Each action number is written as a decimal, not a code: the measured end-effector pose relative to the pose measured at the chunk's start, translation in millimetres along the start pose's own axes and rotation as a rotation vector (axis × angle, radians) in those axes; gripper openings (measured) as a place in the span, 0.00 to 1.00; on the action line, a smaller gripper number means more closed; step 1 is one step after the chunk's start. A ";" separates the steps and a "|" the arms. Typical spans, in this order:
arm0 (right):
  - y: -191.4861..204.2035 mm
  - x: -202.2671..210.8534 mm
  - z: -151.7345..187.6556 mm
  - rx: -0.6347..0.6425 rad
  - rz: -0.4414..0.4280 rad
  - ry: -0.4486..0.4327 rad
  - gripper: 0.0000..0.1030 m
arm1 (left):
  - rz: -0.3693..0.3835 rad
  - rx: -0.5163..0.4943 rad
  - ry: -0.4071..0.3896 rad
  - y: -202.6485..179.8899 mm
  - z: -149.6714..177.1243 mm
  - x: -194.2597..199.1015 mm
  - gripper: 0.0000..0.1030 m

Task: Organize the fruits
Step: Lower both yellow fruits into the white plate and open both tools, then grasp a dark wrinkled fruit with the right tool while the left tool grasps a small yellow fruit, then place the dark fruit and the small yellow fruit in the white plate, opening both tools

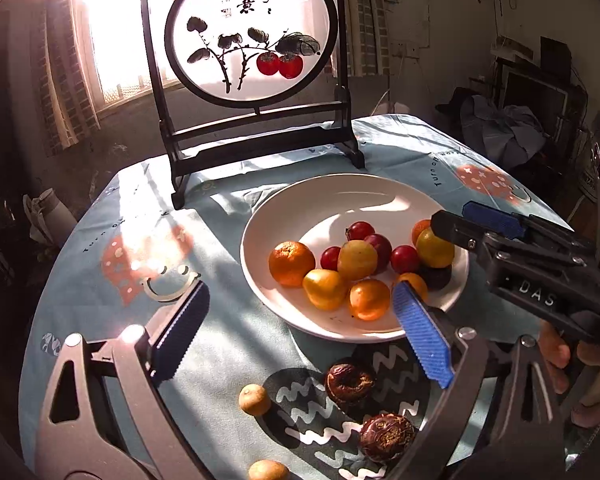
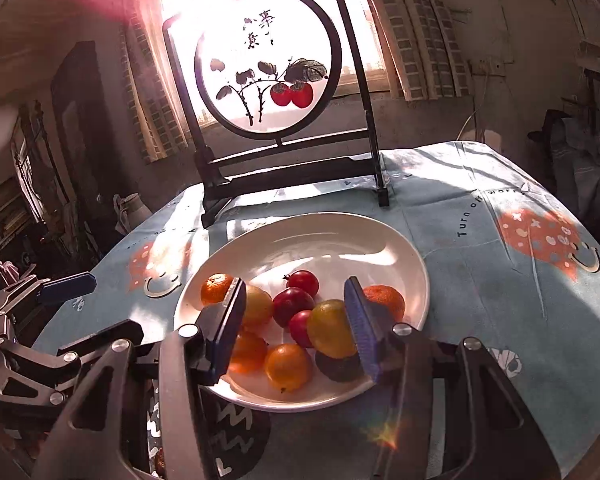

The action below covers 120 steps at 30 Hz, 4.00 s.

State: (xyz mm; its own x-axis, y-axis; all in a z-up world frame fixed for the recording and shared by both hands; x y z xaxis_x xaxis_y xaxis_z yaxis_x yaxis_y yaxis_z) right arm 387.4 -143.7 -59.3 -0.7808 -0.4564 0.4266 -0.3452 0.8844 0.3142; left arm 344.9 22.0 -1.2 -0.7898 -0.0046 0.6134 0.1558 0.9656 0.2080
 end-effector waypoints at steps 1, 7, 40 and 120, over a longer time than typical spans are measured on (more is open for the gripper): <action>5.7 3.2 2.3 0.007 -0.015 0.005 0.50 | -0.012 0.004 -0.005 2.8 5.9 7.1 0.92; 46.3 25.7 27.4 0.072 -0.098 0.023 0.50 | -0.079 0.078 -0.034 24.1 40.5 30.6 0.96; 75.2 -6.5 134.6 0.273 0.001 0.443 0.43 | -0.194 0.286 0.126 91.1 115.6 33.6 0.98; -39.3 -57.8 -11.9 -0.115 0.038 0.028 0.43 | -0.019 0.026 0.154 4.4 -57.9 -121.0 0.50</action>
State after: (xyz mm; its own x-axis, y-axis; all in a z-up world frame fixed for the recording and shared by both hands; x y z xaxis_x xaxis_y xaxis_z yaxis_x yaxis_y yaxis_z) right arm 452.3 -153.2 -86.2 -0.7769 -0.4265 0.4632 -0.2519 0.8848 0.3921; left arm 475.6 11.8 -30.4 -0.6918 -0.0607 0.7196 0.1249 0.9714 0.2020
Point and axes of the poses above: each gripper's, at about its wrist camera, not at the fingertips, and x roughly against the way its jaws point, y to its left, z to its underside, the point moved 5 cm from there along -x, roughly the way its jaws point, and after that the axes turned 9 degrees about -x, right-handed, at the moved point
